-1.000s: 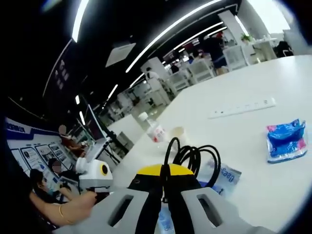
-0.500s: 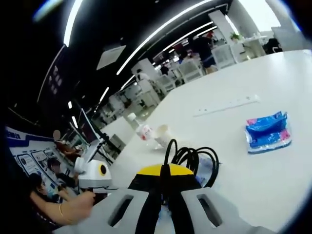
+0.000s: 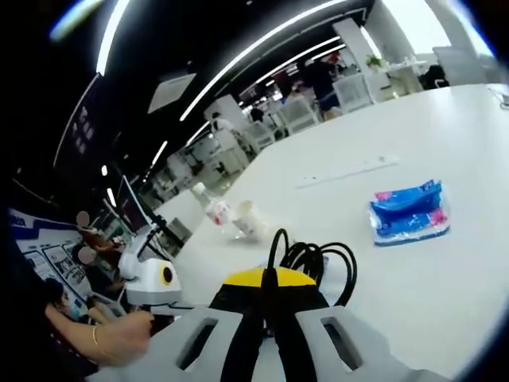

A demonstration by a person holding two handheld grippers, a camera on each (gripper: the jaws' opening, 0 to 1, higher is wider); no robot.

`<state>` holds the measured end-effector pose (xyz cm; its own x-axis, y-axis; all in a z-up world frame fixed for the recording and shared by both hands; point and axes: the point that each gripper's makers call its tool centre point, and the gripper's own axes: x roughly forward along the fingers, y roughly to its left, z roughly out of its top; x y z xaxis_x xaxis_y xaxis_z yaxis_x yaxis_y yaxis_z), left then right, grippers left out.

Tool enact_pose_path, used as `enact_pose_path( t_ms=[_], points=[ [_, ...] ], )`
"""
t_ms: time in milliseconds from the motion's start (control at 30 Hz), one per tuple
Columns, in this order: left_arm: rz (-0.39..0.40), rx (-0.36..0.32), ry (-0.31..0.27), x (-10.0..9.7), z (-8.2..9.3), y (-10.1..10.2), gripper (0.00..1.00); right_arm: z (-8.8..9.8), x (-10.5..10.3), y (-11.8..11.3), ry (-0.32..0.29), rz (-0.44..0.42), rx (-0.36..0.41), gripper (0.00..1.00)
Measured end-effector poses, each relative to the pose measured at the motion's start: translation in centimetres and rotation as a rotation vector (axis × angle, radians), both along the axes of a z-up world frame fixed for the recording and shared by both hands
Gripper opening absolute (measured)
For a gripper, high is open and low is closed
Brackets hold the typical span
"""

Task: Arrange the tabletop items into an orderly group along one side of the table until the central work area is clear of visible clutter.

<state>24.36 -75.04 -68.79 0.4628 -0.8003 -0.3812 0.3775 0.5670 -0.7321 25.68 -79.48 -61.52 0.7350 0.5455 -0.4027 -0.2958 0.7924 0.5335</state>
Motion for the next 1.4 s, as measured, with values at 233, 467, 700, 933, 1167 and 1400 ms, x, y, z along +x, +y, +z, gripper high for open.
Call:
enact_pose_path(
  t_ms=[233,467,700,933,1167,1400],
  points=[
    [-0.011,-0.006,0.019,-0.1,-0.7,-1.4,0.02,-0.7,0.0,-1.4,0.012,-0.021,-0.008,0.0],
    [-0.018,-0.002,0.033,-0.1,-1.5,-2.7,0.02,-1.5,0.0,-2.7,0.024,-0.038,-0.013,0.0],
    [-0.014,0.018,0.032,0.1,-2.2,-3.3,0.02,-2.5,0.3,-3.7,0.038,-0.041,-0.019,0.0],
    [-0.007,0.066,0.013,0.7,-3.2,-3.6,0.02,-4.0,0.6,-4.5,0.061,-0.05,-0.023,0.0],
    [-0.01,0.126,-0.004,0.9,-4.3,-3.6,0.02,-5.8,0.4,-5.4,0.098,-0.066,-0.031,0.0],
    [-0.012,0.142,0.004,0.8,-5.0,-3.9,0.03,-7.3,0.0,-6.4,0.135,-0.085,-0.071,0.0]
  ],
)
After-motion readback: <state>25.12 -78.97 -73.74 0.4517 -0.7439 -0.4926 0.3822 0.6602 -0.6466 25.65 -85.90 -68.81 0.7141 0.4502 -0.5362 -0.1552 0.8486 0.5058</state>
